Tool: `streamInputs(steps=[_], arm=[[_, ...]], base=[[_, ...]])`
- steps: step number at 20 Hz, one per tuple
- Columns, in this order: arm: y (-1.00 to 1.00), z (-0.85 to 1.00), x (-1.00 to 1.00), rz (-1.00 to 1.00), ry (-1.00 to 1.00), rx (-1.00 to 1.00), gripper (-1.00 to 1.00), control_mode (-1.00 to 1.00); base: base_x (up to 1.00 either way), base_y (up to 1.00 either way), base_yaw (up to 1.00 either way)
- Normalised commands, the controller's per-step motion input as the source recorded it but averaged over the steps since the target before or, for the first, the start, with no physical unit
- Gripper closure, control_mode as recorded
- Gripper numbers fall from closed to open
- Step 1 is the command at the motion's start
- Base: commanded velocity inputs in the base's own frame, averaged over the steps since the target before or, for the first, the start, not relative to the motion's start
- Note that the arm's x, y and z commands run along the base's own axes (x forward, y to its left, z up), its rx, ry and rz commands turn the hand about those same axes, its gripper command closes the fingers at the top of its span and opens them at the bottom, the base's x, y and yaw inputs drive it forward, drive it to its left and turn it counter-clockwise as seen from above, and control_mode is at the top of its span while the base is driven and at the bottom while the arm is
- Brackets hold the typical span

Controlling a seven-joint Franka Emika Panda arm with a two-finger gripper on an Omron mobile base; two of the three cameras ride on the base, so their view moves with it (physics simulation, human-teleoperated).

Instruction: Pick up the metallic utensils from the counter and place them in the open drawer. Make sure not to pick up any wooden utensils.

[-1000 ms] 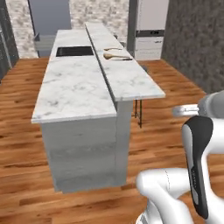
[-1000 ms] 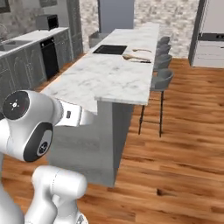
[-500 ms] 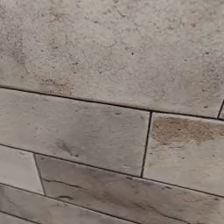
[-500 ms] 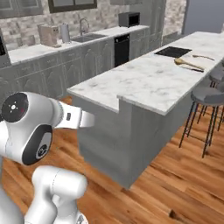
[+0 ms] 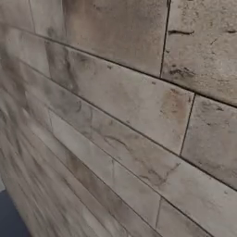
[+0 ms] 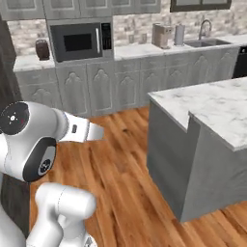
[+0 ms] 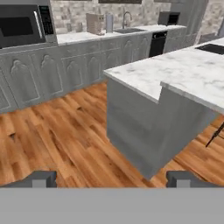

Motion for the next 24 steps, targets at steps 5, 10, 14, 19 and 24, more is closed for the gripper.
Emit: streamInputs(steps=[5, 10, 14, 19, 24], arm=[[0.00, 0.00, 0.00, 0.00, 0.00, 0.00, -1.00, 1.00], [0.00, 0.00, 0.00, 0.00, 0.00, 0.00, -1.00, 1.00], [0.00, 0.00, 0.00, 0.00, 0.00, 0.00, -1.00, 1.00], [0.00, 0.00, 0.00, 0.00, 0.00, 0.00, -1.00, 1.00], [0.00, 0.00, 0.00, 0.00, 0.00, 0.00, -1.00, 1.00]], base=[[-0.66, -0.78, 0.80], [-0.97, -1.00, 0.63], [-1.00, -1.00, 0.52], [-0.35, -1.00, 0.35], [0.66, -0.84, 0.13]])
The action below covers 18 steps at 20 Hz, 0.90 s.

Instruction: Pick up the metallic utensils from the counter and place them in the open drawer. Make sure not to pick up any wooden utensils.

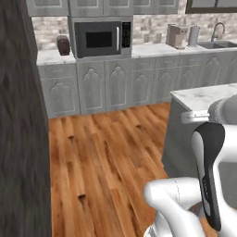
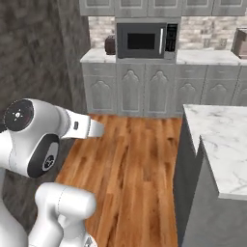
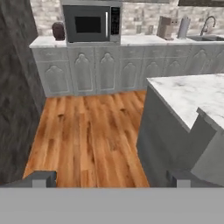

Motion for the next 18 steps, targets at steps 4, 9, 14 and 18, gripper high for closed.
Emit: streamInputs(steps=[4, 9, 14, 18], arm=[[0.00, 0.00, 0.00, 0.00, 0.00, 0.00, -1.00, 1.00], [0.00, 0.00, 0.00, 0.00, 0.00, 0.00, -1.00, 1.00], [0.00, 0.00, 0.00, 0.00, 0.00, 0.00, -1.00, 1.00], [0.00, 0.00, 0.00, 0.00, 0.00, 0.00, -1.00, 1.00]], base=[[-0.89, -1.00, 0.04], [-1.00, -1.00, 0.02], [-0.49, -1.00, 0.03], [-0.04, -1.00, 0.10]])
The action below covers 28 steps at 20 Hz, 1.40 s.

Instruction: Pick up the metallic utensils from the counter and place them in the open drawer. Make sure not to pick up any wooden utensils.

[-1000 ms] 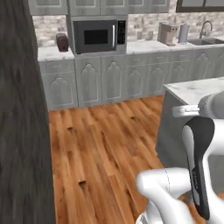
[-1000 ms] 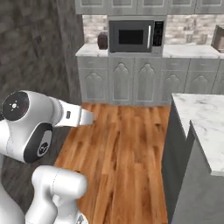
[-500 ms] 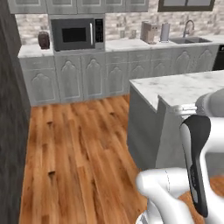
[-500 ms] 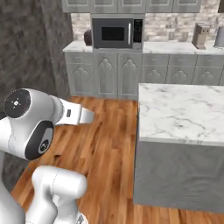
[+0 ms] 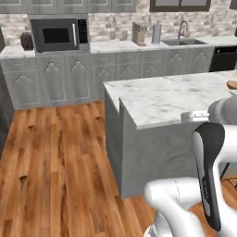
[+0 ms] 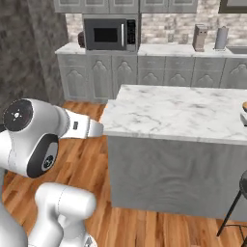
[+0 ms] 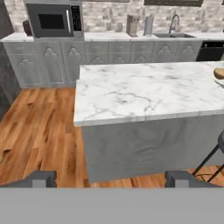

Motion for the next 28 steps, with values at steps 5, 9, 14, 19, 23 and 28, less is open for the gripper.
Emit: streamInputs(steps=[5, 9, 14, 19, 23, 28], arm=[[0.00, 0.00, 0.00, 0.00, 0.00, 0.00, -1.00, 1.00], [0.00, 0.00, 0.00, 0.00, 0.00, 0.00, -1.00, 1.00], [0.00, 0.00, 0.00, 0.00, 0.00, 0.00, -1.00, 1.00], [0.00, 0.00, 0.00, 0.00, 0.00, 0.00, -1.00, 1.00], [0.00, 0.00, 0.00, 0.00, 0.00, 0.00, -1.00, 1.00], [0.00, 0.00, 0.00, 0.00, 0.00, 0.00, -1.00, 1.00]], base=[[-0.01, -1.00, 0.13], [-0.03, -1.00, 0.11], [0.48, -1.00, 0.01], [0.44, -1.00, 0.00], [0.10, -0.64, 0.00], [0.44, 0.09, -0.07]])
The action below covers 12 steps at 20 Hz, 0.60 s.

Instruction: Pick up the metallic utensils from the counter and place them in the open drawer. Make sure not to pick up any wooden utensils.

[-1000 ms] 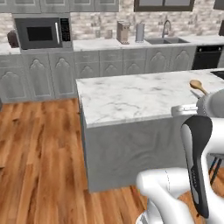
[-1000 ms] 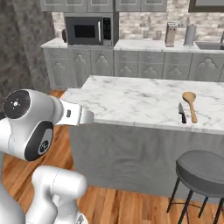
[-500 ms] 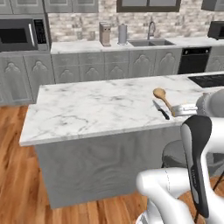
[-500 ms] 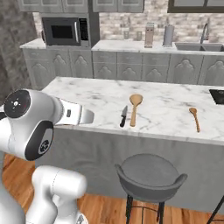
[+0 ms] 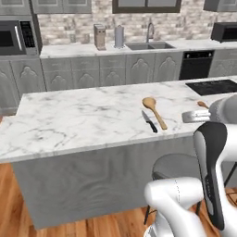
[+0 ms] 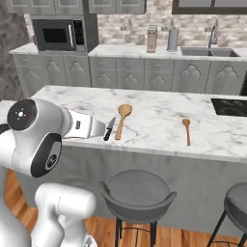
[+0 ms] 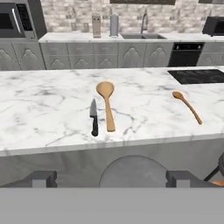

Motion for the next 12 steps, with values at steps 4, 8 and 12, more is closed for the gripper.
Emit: streamInputs(steps=[4, 8, 12], arm=[[0.00, 0.00, 0.00, 0.00, 0.00, 0.00, -1.00, 1.00], [0.00, 0.00, 0.00, 0.00, 0.00, 0.00, -1.00, 1.00], [0.00, 0.00, 0.00, 0.00, 0.00, 0.00, -1.00, 1.00]], base=[[0.12, 0.68, -0.36], [0.02, 0.40, -0.22], [0.01, 0.42, -0.09]])
